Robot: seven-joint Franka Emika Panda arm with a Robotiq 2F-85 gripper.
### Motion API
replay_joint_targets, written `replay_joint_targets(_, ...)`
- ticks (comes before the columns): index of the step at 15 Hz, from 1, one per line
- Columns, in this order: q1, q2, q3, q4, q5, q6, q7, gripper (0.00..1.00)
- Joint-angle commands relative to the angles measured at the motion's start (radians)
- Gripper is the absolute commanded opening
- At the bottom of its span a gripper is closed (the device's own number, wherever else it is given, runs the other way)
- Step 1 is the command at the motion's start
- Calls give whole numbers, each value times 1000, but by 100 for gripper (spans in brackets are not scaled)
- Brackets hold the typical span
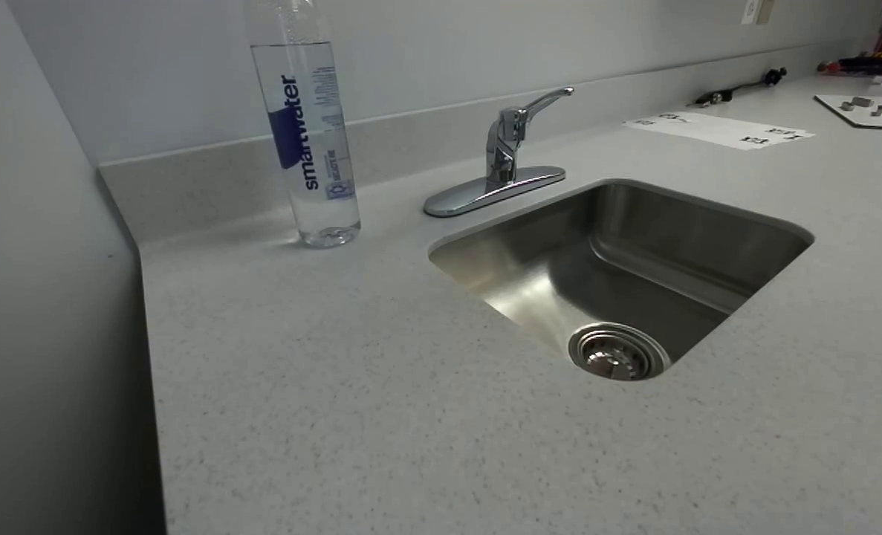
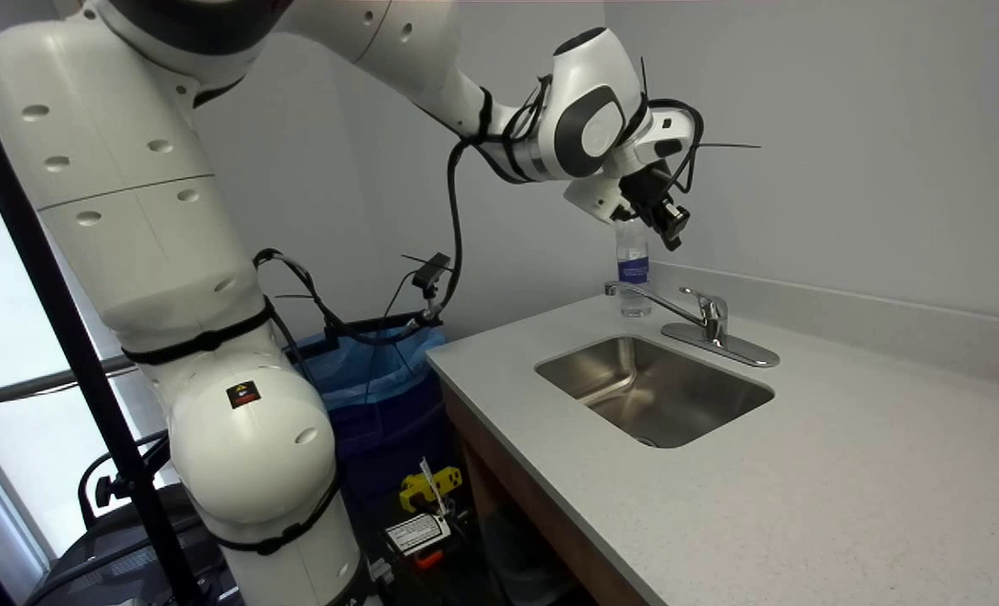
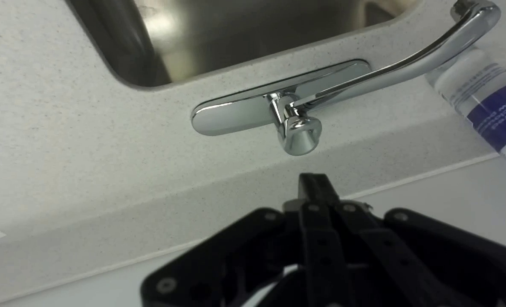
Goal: Move the faucet spout to the left and close the tap
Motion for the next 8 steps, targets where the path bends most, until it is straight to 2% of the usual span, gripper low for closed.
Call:
replay_joint_targets(1,-49,-147,16,-114,84,-34,-119,0)
replay_joint_targets(3,-60,-191,6,-142,118,-49,-161,0)
replay_joint_targets(4,-64,-208,2,-152,131,-58,-180,26)
replay_joint_targets(6,-71,-235,-5,-167,154,-73,-208,34)
replay_joint_targets(8,-77,-256,-8,-178,169,-86,-226,49)
